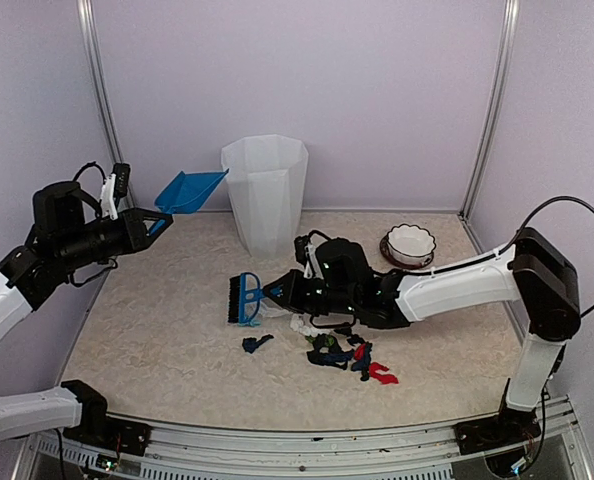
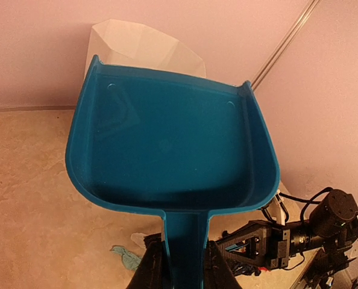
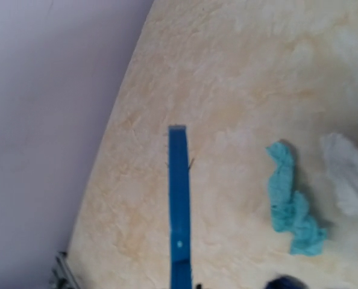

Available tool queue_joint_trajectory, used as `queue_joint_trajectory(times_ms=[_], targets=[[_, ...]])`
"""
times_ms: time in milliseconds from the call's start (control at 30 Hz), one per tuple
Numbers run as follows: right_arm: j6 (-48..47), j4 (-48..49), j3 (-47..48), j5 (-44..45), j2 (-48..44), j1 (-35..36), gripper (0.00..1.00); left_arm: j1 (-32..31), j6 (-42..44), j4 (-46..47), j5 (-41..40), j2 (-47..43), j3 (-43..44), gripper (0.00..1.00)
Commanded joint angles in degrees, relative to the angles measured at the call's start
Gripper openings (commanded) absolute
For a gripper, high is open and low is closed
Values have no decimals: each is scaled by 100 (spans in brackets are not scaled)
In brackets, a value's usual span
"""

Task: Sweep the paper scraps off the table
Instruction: Sweep the paper scraps at the center of the board.

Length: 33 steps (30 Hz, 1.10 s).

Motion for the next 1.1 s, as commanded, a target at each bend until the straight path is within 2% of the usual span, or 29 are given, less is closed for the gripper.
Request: queue_joint_trajectory(times_ms=[0, 200, 433, 667, 1067], targets=[[1218, -55, 586, -125, 661, 51, 0, 29, 486, -63, -321, -302, -271, 0], [1848, -851, 1572, -104, 1554, 50, 0, 29, 506, 186, -309, -614, -726, 0], [2085, -1510, 1981, 192, 1942, 0, 0, 29, 528, 89, -364, -661, -799, 0], [2206, -1770, 1438, 248, 1778, -197, 0, 30, 485, 53, -442, -666, -829, 0], [2213, -1907, -246, 433, 663, -581, 0, 29, 437, 44, -462, -676, -873, 0]])
